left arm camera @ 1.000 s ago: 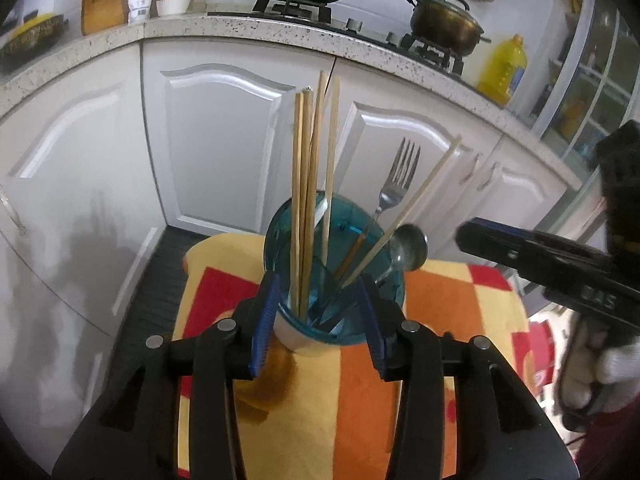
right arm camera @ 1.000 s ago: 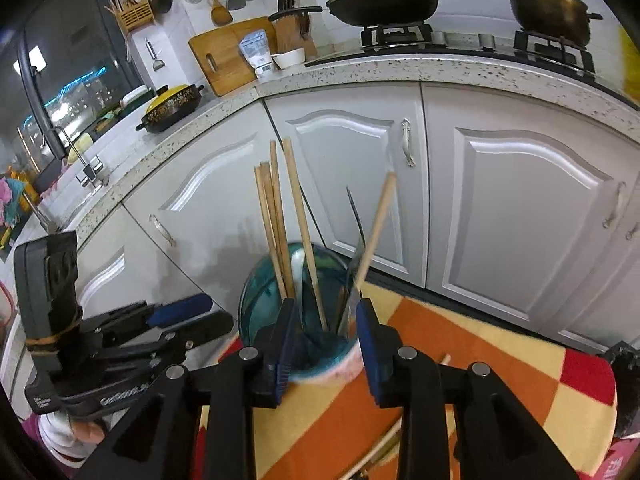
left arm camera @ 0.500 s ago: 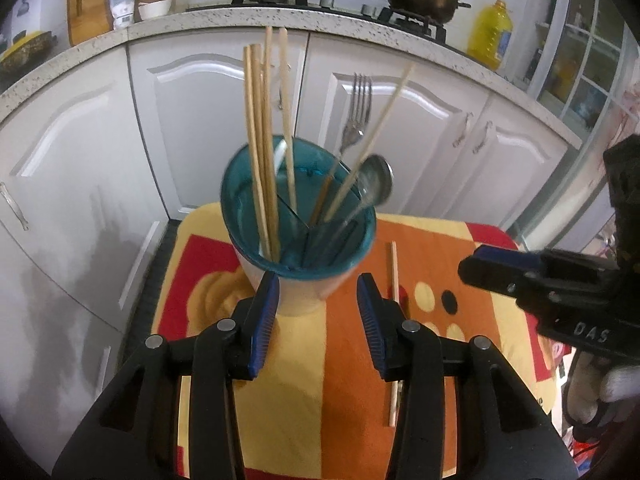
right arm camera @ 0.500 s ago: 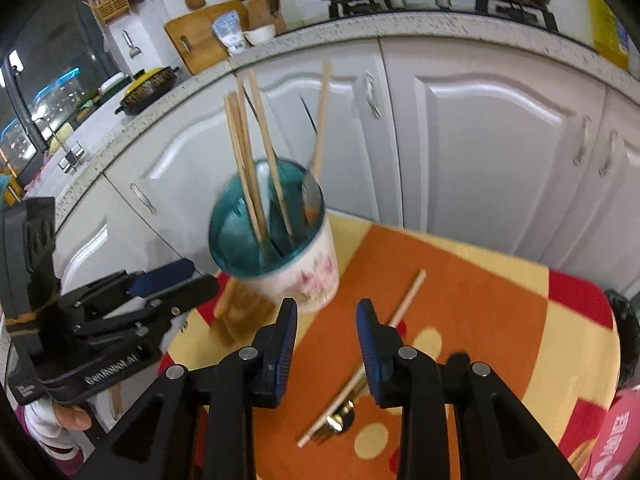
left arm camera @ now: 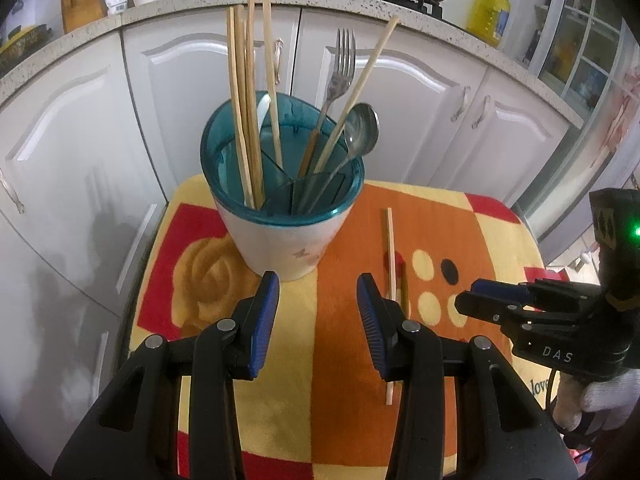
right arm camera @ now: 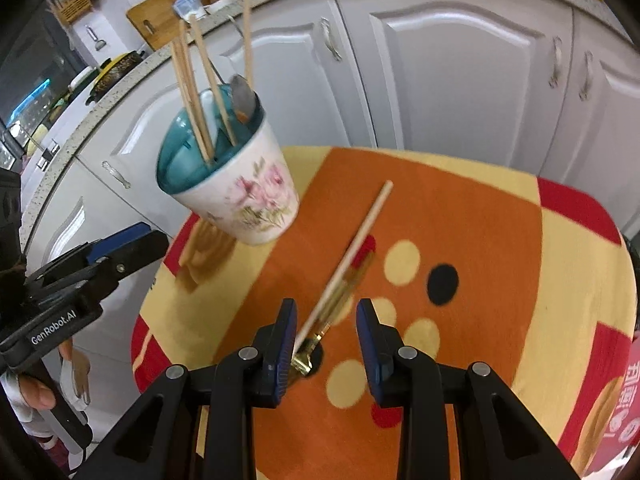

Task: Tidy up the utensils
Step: 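Move both open grippers down to the last chopstick and gold fork, then grasp the wooden chopstick with the left gripper while the right gripper grasps the gold fork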

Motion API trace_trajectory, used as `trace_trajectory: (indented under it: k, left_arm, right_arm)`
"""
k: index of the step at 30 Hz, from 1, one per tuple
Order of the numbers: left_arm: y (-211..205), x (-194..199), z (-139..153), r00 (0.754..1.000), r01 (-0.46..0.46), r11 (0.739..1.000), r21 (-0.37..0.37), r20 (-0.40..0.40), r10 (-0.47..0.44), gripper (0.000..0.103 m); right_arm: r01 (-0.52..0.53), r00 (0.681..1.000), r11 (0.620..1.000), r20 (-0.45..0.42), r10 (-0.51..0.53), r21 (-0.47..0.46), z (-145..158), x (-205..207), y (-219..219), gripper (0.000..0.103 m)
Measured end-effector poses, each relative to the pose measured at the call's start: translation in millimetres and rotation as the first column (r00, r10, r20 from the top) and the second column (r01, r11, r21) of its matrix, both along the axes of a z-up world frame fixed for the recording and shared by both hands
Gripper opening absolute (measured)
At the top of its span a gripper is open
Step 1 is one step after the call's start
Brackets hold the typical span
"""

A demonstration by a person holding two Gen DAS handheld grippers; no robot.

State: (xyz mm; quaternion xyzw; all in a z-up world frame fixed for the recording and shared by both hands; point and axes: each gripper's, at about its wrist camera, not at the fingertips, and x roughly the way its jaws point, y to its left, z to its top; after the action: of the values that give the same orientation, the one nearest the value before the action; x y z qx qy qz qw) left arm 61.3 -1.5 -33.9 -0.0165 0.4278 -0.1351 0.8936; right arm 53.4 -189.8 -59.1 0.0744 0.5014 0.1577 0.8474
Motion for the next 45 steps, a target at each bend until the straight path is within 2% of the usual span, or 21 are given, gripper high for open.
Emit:
trace_trajectory:
  k: [15, 19, 25, 26, 29, 35, 38, 41, 45]
  left_arm:
    - [-14, -2, -40, 0.993, 0.031, 0.999, -0.033, -0.116, -0.035, 0.039]
    - [-24, -3, -52, 0.987, 0.066, 0.997, -0.038, -0.145, -0.071, 0.039]
    - [-26, -2, -59, 0.983, 0.061, 0.997, -0.045, -0.168, -0.068, 0.039]
    - [-25, -2, -59, 0.984, 0.059, 0.997, -0.045, -0.168, -0.066, 0.039]
    - [-20, -2, -63, 0.983, 0.05, 0.998, -0.039, -0.174, -0.056, 0.039]
    - [-11, 0, -69, 0.981, 0.027, 0.999, -0.039, -0.189, -0.034, 0.039]
    - [-12, 0, -71, 0.981, 0.021, 0.999, -0.046, -0.193, -0.03, 0.039]
    - [-12, -1, -71, 0.981, 0.021, 0.999, -0.049, -0.191, -0.03, 0.039]
    - [-12, -3, -69, 0.982, 0.025, 0.999, -0.044, -0.188, -0.033, 0.039]
  right_arm:
    - [0.045, 0.996, 0.999, -0.081, -0.044, 0.012, -36, -2, -19, 0.029]
    - [0.046, 0.996, 0.998, -0.082, -0.042, 0.039, -38, 5, -17, 0.029]
    - [0.042, 0.994, 0.996, -0.107, -0.034, 0.079, -51, 30, -4, 0.029]
    - [0.04, 0.993, 0.996, -0.114, -0.031, 0.079, -53, 34, -1, 0.025]
    - [0.047, 0.99, 0.996, -0.138, -0.036, 0.081, -60, 42, 5, 0.023]
    - [0.066, 0.988, 0.998, -0.143, -0.062, 0.021, -63, 45, 17, 0.022]
    - [0.038, 0.992, 0.998, -0.115, -0.045, -0.056, -61, 44, 29, 0.021]
    - [0.023, 0.994, 0.996, -0.102, -0.031, -0.087, -60, 43, 32, 0.014]
    - [0.012, 0.995, 0.993, -0.093, -0.023, -0.12, -58, 37, 28, 0.012]
